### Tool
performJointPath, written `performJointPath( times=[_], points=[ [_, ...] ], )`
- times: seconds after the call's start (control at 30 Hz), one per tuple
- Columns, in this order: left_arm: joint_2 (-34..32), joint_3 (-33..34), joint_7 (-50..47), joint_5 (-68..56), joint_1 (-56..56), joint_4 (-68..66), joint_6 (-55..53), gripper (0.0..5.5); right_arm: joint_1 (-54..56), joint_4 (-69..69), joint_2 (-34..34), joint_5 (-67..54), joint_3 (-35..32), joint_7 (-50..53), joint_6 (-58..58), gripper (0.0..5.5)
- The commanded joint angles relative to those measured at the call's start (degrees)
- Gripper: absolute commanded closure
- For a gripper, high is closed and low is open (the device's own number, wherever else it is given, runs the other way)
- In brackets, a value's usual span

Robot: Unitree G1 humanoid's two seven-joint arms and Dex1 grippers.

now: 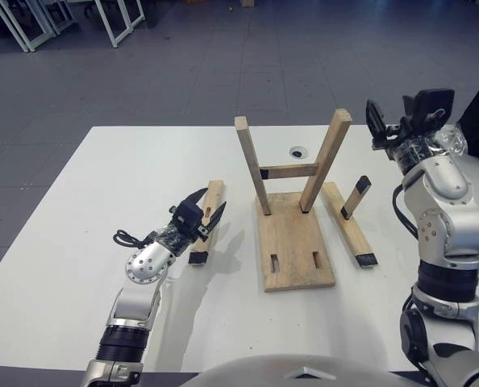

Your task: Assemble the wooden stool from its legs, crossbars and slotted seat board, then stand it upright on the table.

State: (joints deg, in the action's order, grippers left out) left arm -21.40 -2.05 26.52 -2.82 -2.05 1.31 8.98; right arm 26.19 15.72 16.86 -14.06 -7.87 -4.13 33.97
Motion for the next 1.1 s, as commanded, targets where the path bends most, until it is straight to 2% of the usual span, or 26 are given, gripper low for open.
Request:
performJointPath(
  times=[0.03,0.13,0.3,0.6,0.73,0.77,0.9,1.03,1.1],
  points=[
    [-0.31,-0.85,0.73,0.83,1.42,-1.35,0.34,2.81,-9.24,-12.70,-0.87,5.01,6.04,-1.72,-2.61,2.01],
    [-0.58,-0.83,1.26,0.54,2.09,-1.79,0.31,2.81,-13.82,-16.81,-2.46,5.69,8.72,-2.91,-0.71,2.01],
    [-0.41,-0.60,1.17,0.56,1.67,-1.68,0.28,2.81,-10.83,-15.25,-2.75,5.29,7.44,-3.39,-1.58,2.01],
    [-0.19,0.21,0.44,0.20,0.45,-1.07,0.22,2.81,-8.15,-3.86,-3.46,-5.22,-8.74,-2.87,-9.04,2.01],
    [-0.04,0.73,-0.20,0.05,-0.96,-0.26,0.21,2.81,-14.05,1.13,-3.09,-10.56,-13.83,-5.30,-9.20,2.01],
    [-0.02,0.96,-0.38,-0.02,-1.48,-0.05,0.22,2.81,-16.49,2.63,-3.51,-12.01,-14.38,-6.02,-8.75,1.84],
    [0.02,1.43,-0.83,-0.15,-2.98,0.64,0.19,2.81,-29.23,6.31,-4.04,-13.98,-12.64,-9.69,-7.49,1.26],
    [-0.12,1.59,-0.99,-0.39,-3.55,1.02,-0.06,2.81,-38.43,6.86,-3.25,-11.41,-7.40,-12.03,-6.38,0.45],
    [-0.09,1.54,-0.97,-0.38,-3.47,0.74,-0.12,2.81,-40.78,5.37,-1.70,-8.46,-3.72,-12.00,-4.57,0.39]
  ],
)
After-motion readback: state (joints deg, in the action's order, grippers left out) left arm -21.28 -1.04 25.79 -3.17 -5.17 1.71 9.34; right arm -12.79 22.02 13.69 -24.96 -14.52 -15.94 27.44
